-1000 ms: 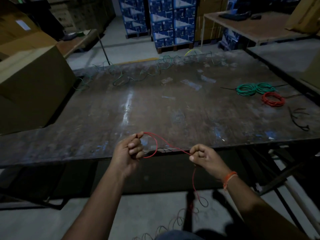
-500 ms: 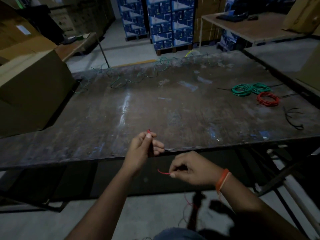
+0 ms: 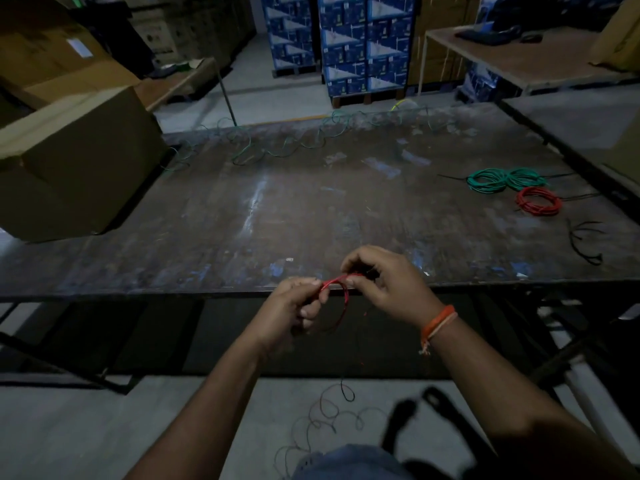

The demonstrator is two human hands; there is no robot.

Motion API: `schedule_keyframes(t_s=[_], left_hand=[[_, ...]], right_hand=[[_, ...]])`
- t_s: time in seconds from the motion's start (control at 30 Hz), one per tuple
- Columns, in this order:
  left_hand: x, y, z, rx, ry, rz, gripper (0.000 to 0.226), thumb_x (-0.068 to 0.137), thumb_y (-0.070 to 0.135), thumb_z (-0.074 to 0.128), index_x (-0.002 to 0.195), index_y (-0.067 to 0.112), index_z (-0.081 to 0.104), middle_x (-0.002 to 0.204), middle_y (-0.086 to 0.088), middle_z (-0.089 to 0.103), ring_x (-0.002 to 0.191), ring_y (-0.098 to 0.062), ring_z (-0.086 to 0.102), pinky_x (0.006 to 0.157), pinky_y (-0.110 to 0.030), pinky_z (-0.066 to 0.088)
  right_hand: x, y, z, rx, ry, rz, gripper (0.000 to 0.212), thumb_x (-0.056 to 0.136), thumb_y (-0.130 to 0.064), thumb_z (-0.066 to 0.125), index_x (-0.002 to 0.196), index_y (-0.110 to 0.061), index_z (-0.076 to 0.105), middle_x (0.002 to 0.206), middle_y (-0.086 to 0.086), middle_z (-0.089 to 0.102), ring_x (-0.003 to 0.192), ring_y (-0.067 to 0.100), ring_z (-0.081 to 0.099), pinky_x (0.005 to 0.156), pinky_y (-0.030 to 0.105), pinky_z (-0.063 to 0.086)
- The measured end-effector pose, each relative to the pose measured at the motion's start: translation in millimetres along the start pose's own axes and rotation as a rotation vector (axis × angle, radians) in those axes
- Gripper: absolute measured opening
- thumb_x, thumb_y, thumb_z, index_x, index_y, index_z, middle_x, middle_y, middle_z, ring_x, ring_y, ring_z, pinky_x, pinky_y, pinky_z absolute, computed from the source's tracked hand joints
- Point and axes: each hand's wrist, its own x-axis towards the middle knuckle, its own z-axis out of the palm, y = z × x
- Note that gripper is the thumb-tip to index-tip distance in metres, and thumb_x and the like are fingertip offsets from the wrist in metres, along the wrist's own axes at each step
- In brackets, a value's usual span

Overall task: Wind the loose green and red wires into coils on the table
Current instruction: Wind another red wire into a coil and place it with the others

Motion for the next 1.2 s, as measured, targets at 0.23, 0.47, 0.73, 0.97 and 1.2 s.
schedule_keyframes(t_s=[0.23,0.47,0.73,0.97,1.2], left_hand=[[-29,5,5,-0.374,-0.153,-0.053,0.023,0.090,0.030,0.061,0.072,0.017,0.056,0.049,0.010,0.024,0.043,-0.007,0.012,0.043,-0.021,0.012],[-41,12,8,-0.325,-0.237,-0.001,0.028,0.083,0.033,0.076,0.076,0.014,0.057,0.050,0.010,0.028,0.043,-0.005,0.015,0.043,-0.018,0.016],[-46,19,1,-0.333,-0.080,0.091,0.025,0.095,0.032,0.053,0.075,0.017,0.053,0.053,0.009,0.024,0.044,-0.006,0.014,0.043,-0.020,0.015],[-54,11,-7,-0.408,0.098,0.056,0.031,0.096,0.031,0.042,0.069,0.020,0.051,0.048,0.012,0.021,0.041,-0.004,0.011,0.043,-0.021,0.006],[-50,18,5,-0.510,0.008,0.079,0.033,0.097,0.031,0.037,0.069,0.021,0.051,0.048,0.013,0.021,0.041,-0.003,0.011,0.041,-0.020,0.007]], right_hand=[[-21,48,24,-0.489,-0.208,0.620,0.022,0.096,-0.026,0.058,0.098,-0.010,0.072,0.095,0.013,0.070,0.094,0.031,0.068,0.076,0.032,0.052],[-8,21,33,-0.002,-0.069,0.669,0.024,0.100,-0.017,0.057,0.105,0.005,0.067,0.093,0.020,0.070,0.093,0.037,0.070,0.078,0.036,0.059],[2,21,38,-0.141,-0.312,0.687,0.018,0.090,0.006,0.055,0.096,0.007,0.071,0.086,0.018,0.073,0.073,0.023,0.070,0.083,0.046,0.060],[-7,22,32,-0.164,-0.764,0.673,0.019,0.096,-0.001,0.053,0.097,0.007,0.071,0.092,0.024,0.075,0.081,0.031,0.075,0.071,0.034,0.062],[-4,-12,27,0.388,-0.757,0.687,0.016,0.101,0.005,0.048,0.095,0.007,0.063,0.074,0.020,0.071,0.063,0.022,0.073,0.058,0.026,0.059]])
